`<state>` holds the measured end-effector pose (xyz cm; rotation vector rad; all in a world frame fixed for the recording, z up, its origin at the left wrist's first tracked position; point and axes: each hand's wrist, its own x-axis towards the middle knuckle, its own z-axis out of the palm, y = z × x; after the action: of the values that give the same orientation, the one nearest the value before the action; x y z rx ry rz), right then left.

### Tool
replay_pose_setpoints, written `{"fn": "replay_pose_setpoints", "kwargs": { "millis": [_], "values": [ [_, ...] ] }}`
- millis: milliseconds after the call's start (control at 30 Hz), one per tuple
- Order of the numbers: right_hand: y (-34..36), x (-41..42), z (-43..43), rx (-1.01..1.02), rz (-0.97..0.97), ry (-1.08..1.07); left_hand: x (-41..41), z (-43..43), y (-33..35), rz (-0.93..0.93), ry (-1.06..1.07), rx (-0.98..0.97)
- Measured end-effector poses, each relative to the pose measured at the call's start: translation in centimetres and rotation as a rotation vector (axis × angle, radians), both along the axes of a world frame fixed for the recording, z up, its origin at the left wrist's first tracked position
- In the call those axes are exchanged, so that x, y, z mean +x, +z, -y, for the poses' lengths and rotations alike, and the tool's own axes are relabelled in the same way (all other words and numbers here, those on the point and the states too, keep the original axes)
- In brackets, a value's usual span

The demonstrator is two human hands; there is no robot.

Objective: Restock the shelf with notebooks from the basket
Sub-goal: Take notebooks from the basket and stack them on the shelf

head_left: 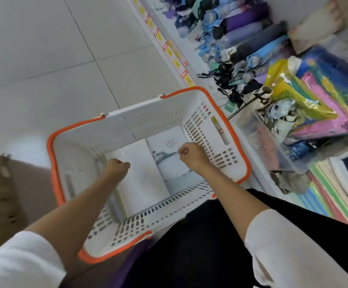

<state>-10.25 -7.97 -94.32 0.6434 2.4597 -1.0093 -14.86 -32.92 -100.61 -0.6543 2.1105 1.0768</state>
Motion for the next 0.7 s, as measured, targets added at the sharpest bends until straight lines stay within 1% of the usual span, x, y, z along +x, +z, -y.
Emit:
{"fn": "replay_pose_setpoints", "kwargs": {
  "millis": [167,267,333,400,500,567,700],
  "values": [
    [-4.7,0.0,2.5,-0.085,0.2,-0.009,1.3,1.9,-1.7,0.149,0.09,-0.104],
    [-6.5,0.0,3.7,-0.125,0.327,0.034,2.6,2.0,-2.9,0.212,0.104,-0.115],
    [-7.5,-0.1,3.6,-0.103,0.371,0.056,3.1,2.1,-4.2,0.215,0.165,-0.152],
    [-8.1,-0.1,2.8,-0.079,0.39,0.029,3.2,1.7,-4.9,0.184,0.235,-0.171],
    [-8.8,-0.3,1.2,-0.088,0.418,-0.023,3.1,0.5,-5.0,0.197,0.351,-0.115],
    [-9.2,-0.1,0.7,-0.121,0.465,-0.013,2.9,-0.2,-5.5,0.222,0.419,-0.056],
    [-10.1,0.5,0.5,-0.207,0.547,-0.006,2.1,-1.9,-6.1,0.313,0.415,0.021]
  ]
}}
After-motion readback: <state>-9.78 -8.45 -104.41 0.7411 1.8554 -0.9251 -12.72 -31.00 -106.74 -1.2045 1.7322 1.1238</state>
